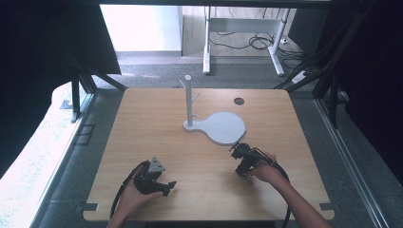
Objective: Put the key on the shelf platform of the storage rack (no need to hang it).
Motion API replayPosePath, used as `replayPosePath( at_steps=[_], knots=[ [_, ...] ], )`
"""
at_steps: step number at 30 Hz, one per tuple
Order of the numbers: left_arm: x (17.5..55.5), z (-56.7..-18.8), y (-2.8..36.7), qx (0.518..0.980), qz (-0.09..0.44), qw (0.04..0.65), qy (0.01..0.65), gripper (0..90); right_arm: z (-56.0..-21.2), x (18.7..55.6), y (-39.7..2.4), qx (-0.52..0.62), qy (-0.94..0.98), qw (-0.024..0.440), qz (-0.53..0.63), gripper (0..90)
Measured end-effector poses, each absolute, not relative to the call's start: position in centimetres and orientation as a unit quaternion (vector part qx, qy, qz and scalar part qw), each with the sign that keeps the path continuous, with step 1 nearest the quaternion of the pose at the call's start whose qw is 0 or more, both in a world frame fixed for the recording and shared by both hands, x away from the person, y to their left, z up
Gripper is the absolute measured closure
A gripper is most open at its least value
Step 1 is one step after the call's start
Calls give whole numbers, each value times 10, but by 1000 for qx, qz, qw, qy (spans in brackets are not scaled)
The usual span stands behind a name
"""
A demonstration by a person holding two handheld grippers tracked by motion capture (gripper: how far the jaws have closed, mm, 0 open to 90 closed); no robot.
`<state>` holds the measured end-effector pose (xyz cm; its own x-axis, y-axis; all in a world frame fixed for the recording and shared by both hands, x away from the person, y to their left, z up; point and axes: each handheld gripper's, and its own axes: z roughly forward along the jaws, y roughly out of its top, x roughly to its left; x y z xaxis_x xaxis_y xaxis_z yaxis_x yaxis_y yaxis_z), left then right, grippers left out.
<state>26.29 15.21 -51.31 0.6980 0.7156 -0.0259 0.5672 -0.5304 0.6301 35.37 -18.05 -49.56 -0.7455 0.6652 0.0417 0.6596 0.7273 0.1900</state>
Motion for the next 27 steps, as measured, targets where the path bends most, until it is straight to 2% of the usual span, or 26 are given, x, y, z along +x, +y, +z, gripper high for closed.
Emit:
replayPosePath(
  at_steps=[3, 6, 17, 27],
  knots=[
    [263, -513, 152, 867, 119, 312, 370, 227, -495, 354, -180, 353, 931, 14, 93, 866],
    [263, -514, 152, 867, 116, 313, 370, 226, -495, 353, -180, 346, 934, 12, 87, 883],
    [264, -513, 156, 863, 113, 319, 374, 225, -491, 349, -182, 327, 941, 26, 79, 897],
    [264, -512, 156, 862, 115, 319, 375, 225, -468, 342, -192, 308, 946, 47, 84, 899]
  ],
)
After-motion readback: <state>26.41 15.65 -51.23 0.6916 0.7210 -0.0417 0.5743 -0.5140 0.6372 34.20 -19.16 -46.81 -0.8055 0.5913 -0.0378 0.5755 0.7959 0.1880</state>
